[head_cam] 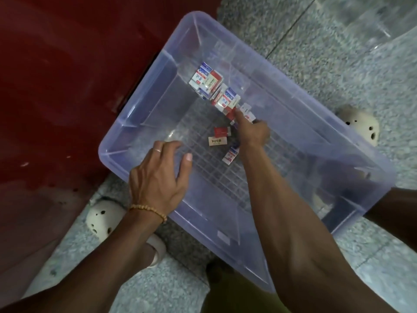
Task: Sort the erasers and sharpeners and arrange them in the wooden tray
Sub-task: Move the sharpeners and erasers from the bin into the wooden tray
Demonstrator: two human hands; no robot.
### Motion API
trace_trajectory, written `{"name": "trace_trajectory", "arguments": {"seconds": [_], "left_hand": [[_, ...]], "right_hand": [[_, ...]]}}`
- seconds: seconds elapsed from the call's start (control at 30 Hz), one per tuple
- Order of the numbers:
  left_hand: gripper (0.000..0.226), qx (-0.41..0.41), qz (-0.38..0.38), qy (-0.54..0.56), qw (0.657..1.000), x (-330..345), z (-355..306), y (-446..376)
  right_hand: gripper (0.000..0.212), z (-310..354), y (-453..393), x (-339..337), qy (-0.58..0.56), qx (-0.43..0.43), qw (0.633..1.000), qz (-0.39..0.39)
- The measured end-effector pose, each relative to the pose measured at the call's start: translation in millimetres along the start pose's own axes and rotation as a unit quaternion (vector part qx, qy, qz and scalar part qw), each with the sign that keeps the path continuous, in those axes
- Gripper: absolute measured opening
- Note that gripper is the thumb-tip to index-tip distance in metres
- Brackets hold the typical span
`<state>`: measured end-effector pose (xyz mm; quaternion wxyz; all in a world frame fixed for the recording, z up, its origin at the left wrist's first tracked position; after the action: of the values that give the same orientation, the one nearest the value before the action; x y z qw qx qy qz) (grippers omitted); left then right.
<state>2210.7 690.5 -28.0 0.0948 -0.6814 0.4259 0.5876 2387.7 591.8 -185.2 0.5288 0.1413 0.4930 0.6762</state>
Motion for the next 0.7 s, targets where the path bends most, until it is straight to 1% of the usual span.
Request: {"name": "trace_trajectory", "arguments": {"seconds": [0.03, 0.1, 0.2, 0.27, 0.3, 0.33, 0.4, 0.43, 0.57, 0.67, 0.7], "left_hand": [[0.038, -0.001, -0.001, 0.000, 1.000, 0, 0, 0], [0.038, -0.002, -0.001, -0.001, 1.000, 0, 1, 0], [0.039, -0.002, -0.002, -0.002, 1.000, 0, 0, 0], [0.039, 0.001, -0.003, -0.004, 1.000, 0, -1, 0], [0.039, 0.003, -0.003, -0.006, 1.000, 0, -1, 0], [0.039, 0.004, -0.004, -0.007, 1.000, 0, -2, 0], [0.040, 0.003, -0.003, -0.009, 1.000, -1, -2, 0], [0.040, 0.002, -0.001, -0.010, 1.000, -1, -2, 0], [0.041, 0.001, 0.004, -0.009, 1.000, 0, -2, 0], [0.041, -0.002, 0.004, -0.011, 1.000, 0, -1, -1], [0.041, -0.002, 0.004, -0.010, 1.000, 0, -2, 0]], "right_hand": [[0.047, 0, -3, 2, -0.003, 0.001, 1.000, 0.012], [0.051, -1, -10, 5, 0.012, 0.005, 1.000, 0.024], [0.058, -8, -28, 16, 0.040, -0.001, 0.999, 0.021], [0.054, -15, -40, 22, 0.030, -0.007, 0.999, 0.037], [0.052, -10, -32, 19, 0.018, -0.002, 0.999, 0.043], [0.047, -2, -21, 16, -0.004, 0.009, 0.999, 0.052], [0.027, 7, -5, 12, -0.036, 0.036, 0.995, 0.088], [0.020, 10, 0, 11, -0.061, 0.044, 0.992, 0.103], [0.010, 12, 8, 18, -0.104, 0.025, 0.985, 0.135], [0.043, 15, 11, 27, -0.131, 0.006, 0.981, 0.142], [0.053, 16, 12, 28, -0.123, -0.010, 0.983, 0.138]]}}
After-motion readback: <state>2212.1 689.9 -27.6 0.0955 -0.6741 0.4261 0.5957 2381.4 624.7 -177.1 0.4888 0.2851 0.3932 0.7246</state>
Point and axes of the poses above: each hand's wrist, its own y-axis away from the middle knuckle, its own x-axis out of the palm, z = x × y, the point moved 4 cm from there along -y, towards the middle knuckle, and after that the axes turned 7 degrees about z, right-handed, at the moved point
